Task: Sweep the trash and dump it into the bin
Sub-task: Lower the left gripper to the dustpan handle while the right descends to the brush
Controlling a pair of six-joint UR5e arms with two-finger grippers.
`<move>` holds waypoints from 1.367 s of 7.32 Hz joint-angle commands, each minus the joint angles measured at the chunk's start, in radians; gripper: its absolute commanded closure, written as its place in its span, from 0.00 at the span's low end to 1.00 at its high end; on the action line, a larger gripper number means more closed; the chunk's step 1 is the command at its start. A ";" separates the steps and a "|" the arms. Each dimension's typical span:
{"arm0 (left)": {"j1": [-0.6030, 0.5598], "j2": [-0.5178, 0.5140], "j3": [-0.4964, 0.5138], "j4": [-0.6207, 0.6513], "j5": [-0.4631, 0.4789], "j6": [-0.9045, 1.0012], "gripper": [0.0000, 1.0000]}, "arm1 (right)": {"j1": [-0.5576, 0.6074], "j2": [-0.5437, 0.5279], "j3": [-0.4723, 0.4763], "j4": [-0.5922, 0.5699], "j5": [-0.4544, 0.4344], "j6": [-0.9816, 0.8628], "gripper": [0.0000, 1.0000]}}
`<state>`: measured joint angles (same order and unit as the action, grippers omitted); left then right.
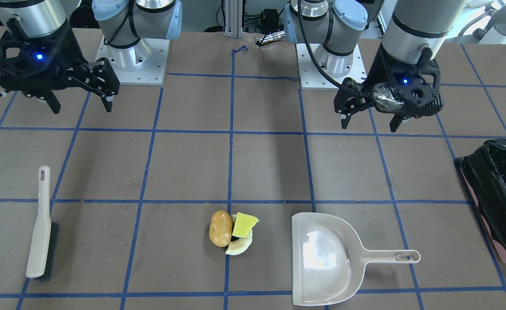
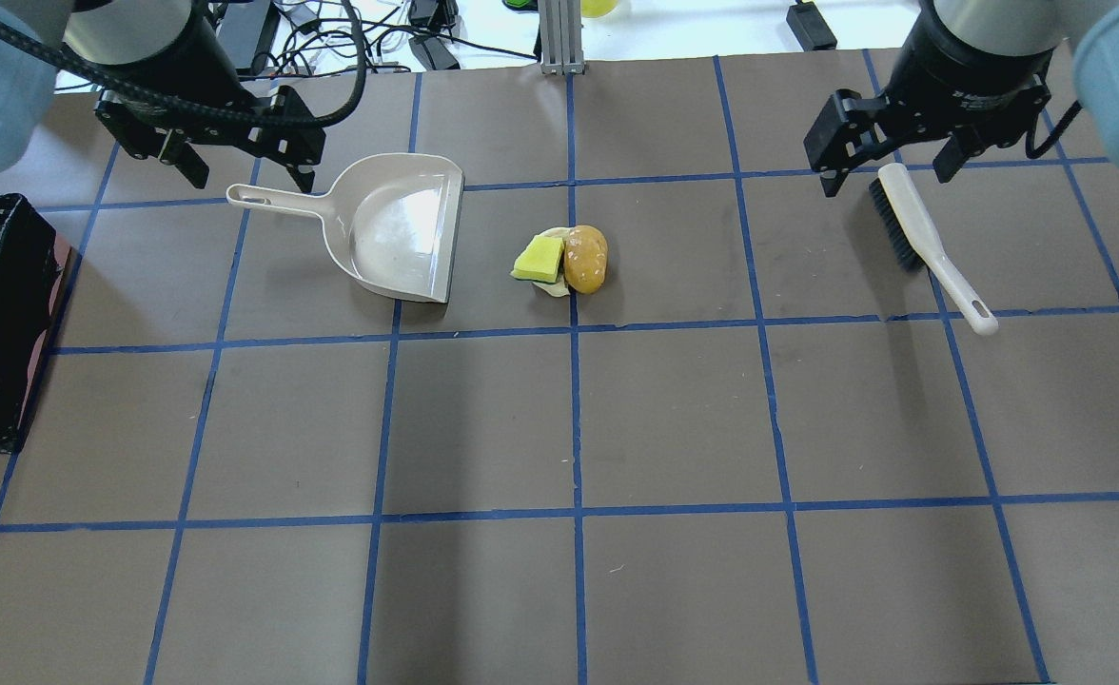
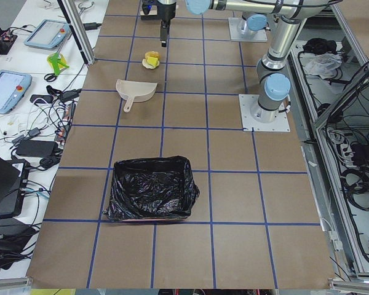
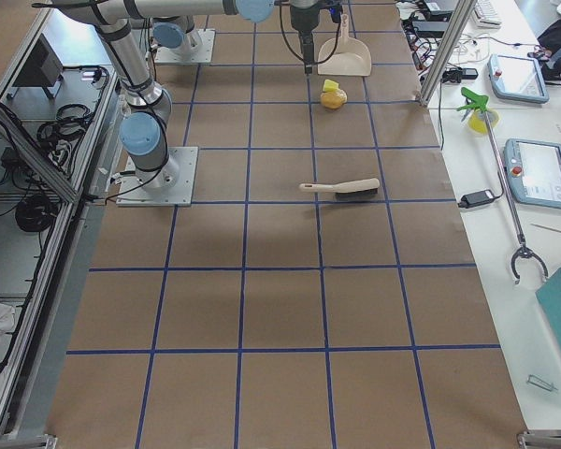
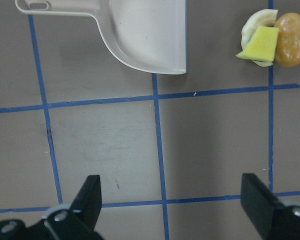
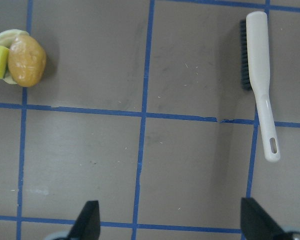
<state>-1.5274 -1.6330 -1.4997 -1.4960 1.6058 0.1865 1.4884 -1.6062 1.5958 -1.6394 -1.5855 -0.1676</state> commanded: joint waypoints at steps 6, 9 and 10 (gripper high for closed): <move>0.205 -0.287 -0.042 0.245 0.008 0.796 0.00 | -0.267 0.207 0.177 -0.382 -0.082 -0.488 0.00; 0.207 -0.382 0.007 0.403 0.006 1.272 0.03 | -0.272 0.307 0.204 -0.465 -0.073 -0.506 0.00; 0.205 -0.419 0.050 0.410 0.005 1.423 0.02 | -0.275 0.342 0.207 -0.467 -0.074 -0.597 0.00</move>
<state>-1.3215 -2.0102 -1.4961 -1.1087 1.6124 1.4197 1.2160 -1.3057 1.7984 -2.0952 -1.6595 -0.6929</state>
